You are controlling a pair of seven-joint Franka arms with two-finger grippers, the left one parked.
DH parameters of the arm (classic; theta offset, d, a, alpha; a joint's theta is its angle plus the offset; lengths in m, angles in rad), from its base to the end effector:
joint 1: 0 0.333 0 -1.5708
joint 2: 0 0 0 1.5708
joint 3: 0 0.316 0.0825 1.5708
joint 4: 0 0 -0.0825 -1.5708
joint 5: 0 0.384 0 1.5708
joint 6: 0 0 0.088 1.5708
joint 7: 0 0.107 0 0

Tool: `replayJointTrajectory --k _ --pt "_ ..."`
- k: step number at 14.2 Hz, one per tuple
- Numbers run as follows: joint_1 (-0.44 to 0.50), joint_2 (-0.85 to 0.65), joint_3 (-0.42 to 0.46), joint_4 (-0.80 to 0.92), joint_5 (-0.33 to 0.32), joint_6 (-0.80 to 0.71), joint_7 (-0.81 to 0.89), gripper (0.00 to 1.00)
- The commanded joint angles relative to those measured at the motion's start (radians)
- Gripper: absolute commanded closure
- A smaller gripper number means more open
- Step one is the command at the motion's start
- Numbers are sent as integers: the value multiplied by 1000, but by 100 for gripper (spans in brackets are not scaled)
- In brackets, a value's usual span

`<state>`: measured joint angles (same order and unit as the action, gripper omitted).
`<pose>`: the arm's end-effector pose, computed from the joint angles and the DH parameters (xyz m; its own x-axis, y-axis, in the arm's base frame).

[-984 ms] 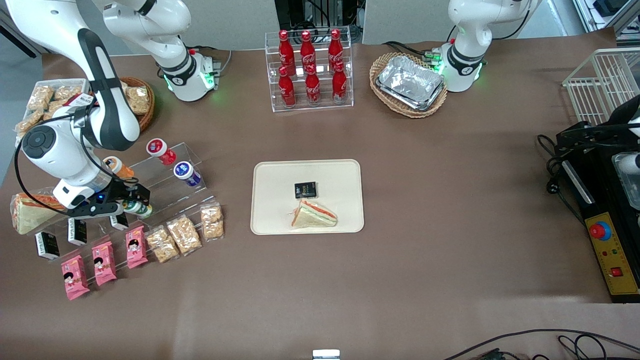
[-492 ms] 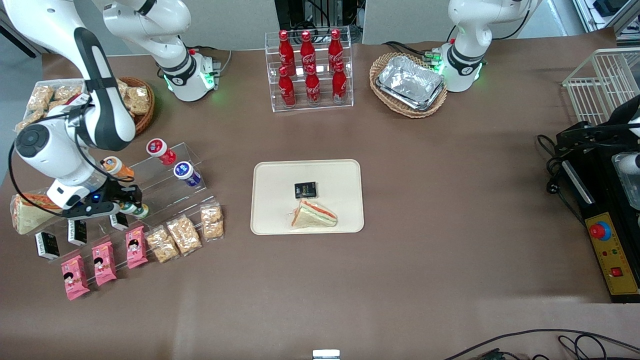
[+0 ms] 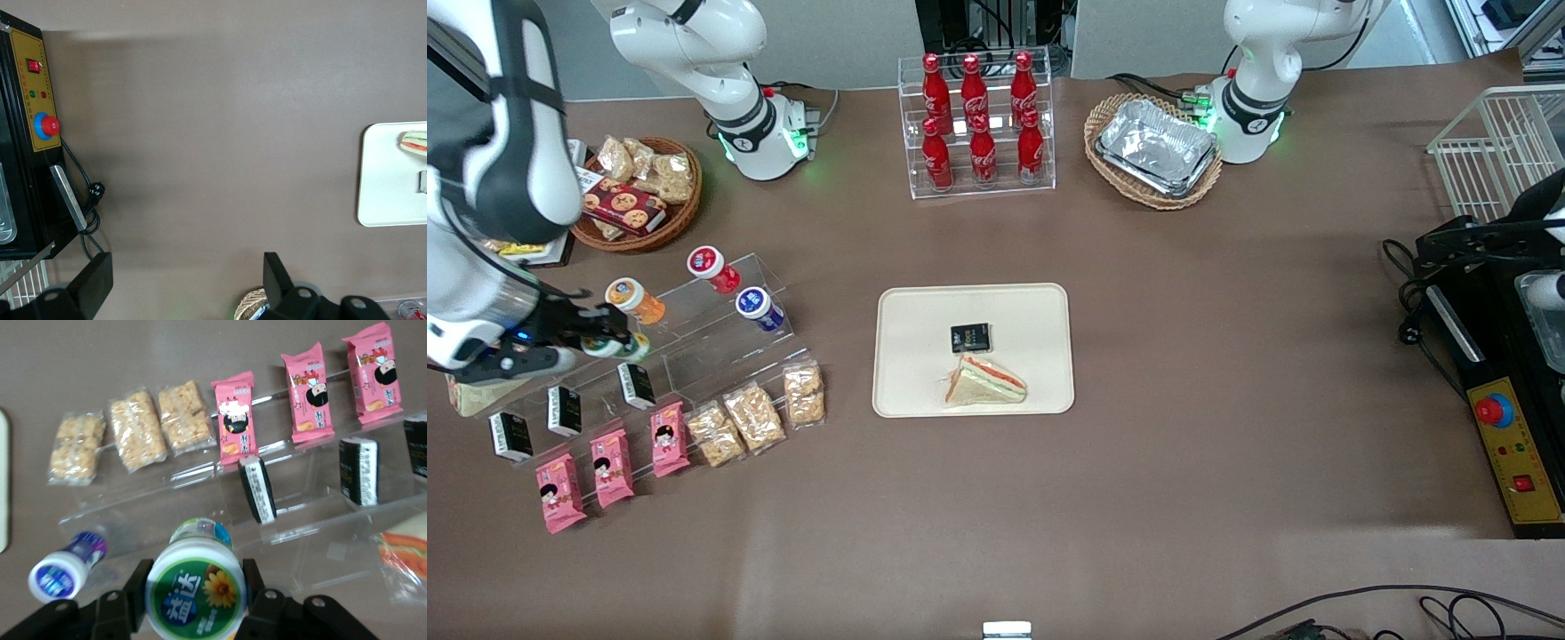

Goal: Place green gum on tray
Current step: 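Carry the green-labelled cup with the right gripper over the cream tray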

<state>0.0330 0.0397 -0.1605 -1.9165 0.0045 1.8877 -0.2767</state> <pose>0.5578 -0.0703 0.4651 0.9869 0.1472 -0.0659 0.1465 -0.9891 -0.0165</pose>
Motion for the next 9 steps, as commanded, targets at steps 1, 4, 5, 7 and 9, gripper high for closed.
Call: replayJointTrajectory --k 1,4,5,7,9 --pt "-1 12 3 215 20 -250 -1 71" --pt "2 9 10 330 60 -402 17 71" --pt "4 6 18 338 83 -427 46 71" --pt "5 -27 74 337 115 -443 149 70" --pt "5 -33 163 336 132 -438 285 70"
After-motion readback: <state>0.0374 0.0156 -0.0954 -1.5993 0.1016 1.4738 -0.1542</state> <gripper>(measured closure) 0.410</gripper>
